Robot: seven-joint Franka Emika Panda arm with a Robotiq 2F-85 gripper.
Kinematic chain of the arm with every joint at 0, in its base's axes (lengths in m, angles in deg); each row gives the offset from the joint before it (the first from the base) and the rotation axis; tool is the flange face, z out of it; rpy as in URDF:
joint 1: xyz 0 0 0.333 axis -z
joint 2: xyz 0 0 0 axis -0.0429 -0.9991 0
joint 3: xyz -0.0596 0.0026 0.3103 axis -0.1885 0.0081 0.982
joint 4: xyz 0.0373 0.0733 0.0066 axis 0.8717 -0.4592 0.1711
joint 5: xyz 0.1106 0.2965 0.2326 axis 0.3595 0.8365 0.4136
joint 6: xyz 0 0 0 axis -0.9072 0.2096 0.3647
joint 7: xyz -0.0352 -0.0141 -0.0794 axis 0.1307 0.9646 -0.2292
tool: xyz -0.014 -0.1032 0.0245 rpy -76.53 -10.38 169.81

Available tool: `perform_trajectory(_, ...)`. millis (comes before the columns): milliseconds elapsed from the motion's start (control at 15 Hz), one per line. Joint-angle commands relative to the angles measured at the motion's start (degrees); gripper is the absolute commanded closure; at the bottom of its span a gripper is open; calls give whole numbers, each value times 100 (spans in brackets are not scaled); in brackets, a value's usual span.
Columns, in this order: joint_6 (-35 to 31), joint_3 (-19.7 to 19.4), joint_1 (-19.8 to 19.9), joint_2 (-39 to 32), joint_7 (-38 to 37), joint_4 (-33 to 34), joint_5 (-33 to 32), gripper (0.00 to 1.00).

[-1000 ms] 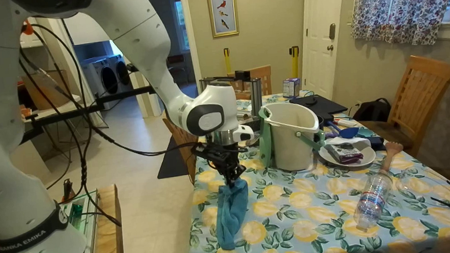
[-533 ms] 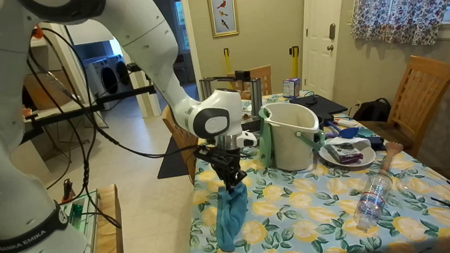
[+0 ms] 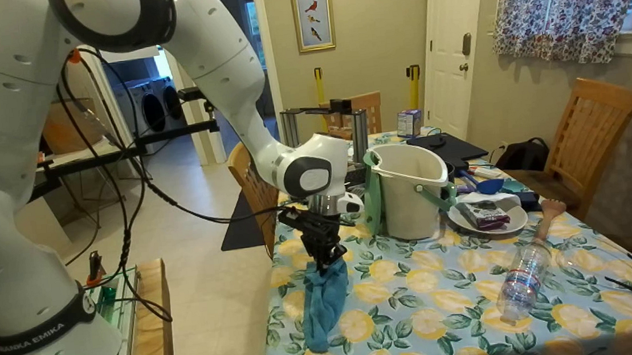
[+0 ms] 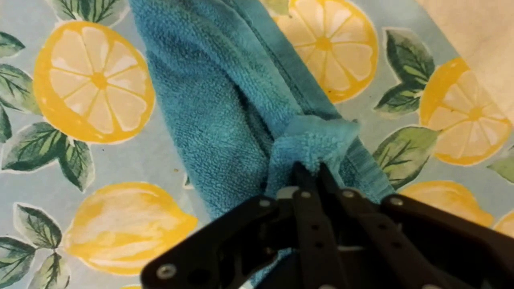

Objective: Put the silver spoon on the blue towel then fold the towel twice.

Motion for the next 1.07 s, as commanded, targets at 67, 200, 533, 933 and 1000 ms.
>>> perform_trajectory(67, 464, 93, -37, -153, 102, 266, 119, 99)
perform_trajectory(200, 563, 98, -74, -213, 71, 347, 109, 99)
perform_trajectory(533, 583, 89, -150, -199, 6, 386, 90, 48)
perform_trajectory(933, 562, 210, -109, -76, 67, 321, 216, 7)
perform_trajectory(1000, 558, 251, -85, -33, 81, 299, 277, 1)
